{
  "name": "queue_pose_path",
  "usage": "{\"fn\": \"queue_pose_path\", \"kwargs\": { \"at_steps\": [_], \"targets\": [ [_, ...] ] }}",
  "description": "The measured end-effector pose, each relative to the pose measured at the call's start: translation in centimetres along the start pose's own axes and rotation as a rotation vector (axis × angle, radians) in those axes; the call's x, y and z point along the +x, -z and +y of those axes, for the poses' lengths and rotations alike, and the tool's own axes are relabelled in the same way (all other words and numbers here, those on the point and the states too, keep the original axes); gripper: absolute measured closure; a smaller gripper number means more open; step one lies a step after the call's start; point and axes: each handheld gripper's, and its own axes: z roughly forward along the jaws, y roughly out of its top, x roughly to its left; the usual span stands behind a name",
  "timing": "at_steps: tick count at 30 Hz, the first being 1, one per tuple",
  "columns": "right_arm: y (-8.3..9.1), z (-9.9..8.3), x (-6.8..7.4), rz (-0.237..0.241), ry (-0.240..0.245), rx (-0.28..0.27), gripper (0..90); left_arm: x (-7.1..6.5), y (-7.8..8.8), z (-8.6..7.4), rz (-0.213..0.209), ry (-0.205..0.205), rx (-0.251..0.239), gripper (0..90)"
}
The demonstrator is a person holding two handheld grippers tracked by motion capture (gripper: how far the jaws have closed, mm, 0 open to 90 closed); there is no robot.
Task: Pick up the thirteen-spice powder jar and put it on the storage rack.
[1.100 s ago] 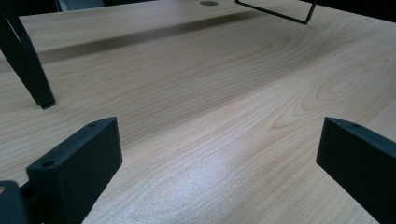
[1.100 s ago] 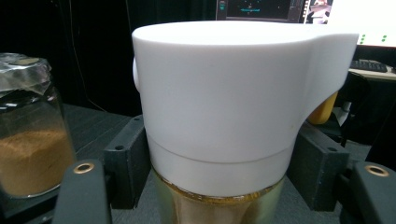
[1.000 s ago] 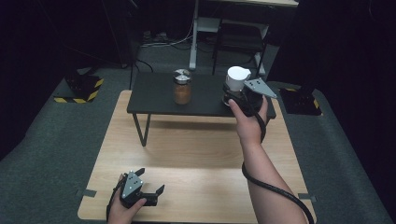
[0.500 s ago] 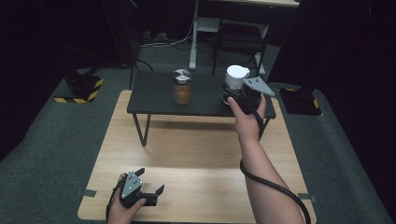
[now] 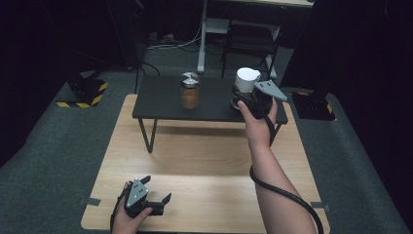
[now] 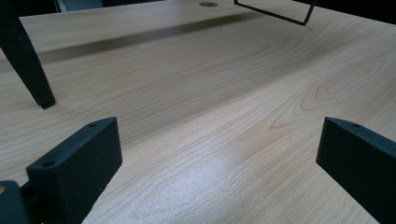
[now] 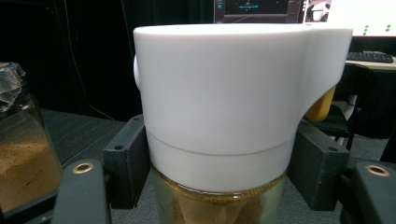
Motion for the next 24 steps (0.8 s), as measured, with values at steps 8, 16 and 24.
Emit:
{"fn": "queue_pose_path", "kwargs": {
  "at_steps": [8, 16, 24],
  "targets": [
    [-0.04, 0.24, -0.09, 0.003, -0.009, 0.009, 30.3, 0.00, -0.02, 0.06, 0.001, 0.002, 0.003, 0.5],
    [-0.14, 0.43, -0.51, 0.024, -0.024, 0.016, 29.1, 0.04, -0.01, 0.03, 0.000, 0.005, 0.002, 0.5],
    [-0.15, 0.42, -0.64, 0.032, -0.026, 0.018, 27.5, 0.07, 0.01, 0.00, -0.002, 0.004, 0.000, 0.5]
  ]
}}
